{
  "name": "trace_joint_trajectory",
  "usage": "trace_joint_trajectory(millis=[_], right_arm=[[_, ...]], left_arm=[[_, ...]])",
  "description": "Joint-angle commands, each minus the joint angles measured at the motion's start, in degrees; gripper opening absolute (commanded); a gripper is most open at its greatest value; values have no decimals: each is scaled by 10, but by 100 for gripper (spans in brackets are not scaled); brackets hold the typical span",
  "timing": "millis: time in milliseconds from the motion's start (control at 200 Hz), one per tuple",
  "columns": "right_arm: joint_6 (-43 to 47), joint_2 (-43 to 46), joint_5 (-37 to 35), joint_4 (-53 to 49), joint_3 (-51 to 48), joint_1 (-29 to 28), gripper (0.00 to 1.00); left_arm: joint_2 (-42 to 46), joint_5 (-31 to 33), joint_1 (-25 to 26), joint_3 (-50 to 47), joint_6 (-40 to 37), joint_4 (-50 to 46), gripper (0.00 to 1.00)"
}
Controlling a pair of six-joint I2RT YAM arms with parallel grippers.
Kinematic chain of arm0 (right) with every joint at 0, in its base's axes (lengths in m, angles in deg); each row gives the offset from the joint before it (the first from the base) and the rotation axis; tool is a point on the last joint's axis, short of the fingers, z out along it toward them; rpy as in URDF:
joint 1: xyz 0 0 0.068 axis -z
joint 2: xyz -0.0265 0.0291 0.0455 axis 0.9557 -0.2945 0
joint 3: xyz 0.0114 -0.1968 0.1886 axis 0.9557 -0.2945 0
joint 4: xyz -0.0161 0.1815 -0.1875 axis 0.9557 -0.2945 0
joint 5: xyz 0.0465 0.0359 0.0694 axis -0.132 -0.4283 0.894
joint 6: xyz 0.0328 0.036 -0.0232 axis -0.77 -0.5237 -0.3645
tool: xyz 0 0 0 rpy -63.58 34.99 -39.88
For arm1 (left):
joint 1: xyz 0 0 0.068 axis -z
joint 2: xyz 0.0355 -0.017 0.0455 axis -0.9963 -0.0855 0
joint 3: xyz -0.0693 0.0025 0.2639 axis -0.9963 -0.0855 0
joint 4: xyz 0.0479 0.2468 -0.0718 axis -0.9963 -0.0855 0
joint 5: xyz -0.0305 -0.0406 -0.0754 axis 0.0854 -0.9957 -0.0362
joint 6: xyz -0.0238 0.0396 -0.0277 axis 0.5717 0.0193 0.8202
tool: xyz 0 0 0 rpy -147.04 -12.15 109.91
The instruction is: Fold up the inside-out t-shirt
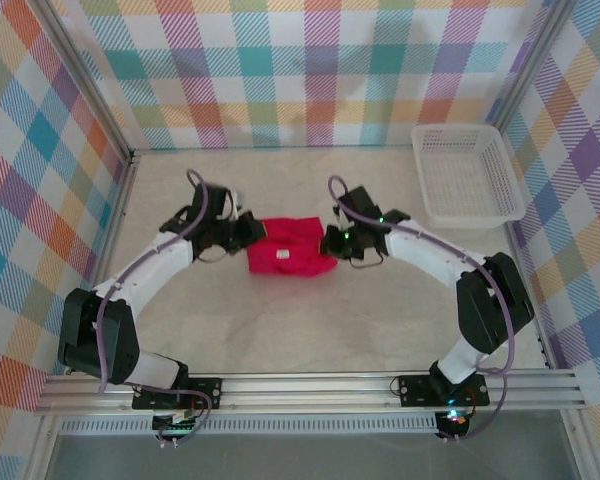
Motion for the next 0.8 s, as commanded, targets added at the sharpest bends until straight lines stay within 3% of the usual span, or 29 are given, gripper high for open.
trace_joint_trajectory(millis=[0,145,310,550,795], right_arm=[[-32,44,-14,72,-3,-2,0],[10,-21,-44,22,79,5,0],[33,-120,-17,-2,188,8,0],[35,-168,15,-8,244,-3,0],[41,-243,25,-43,343,-21,0]], left_arm=[[34,45,-1,-15,12,24,0],[-53,100,-9,61,-8,-57,0],[-131,99,-37,98,0,-79,0],[-50,151,-42,64,1,-114,0],[26,182,-81,-52,3,-115,0]])
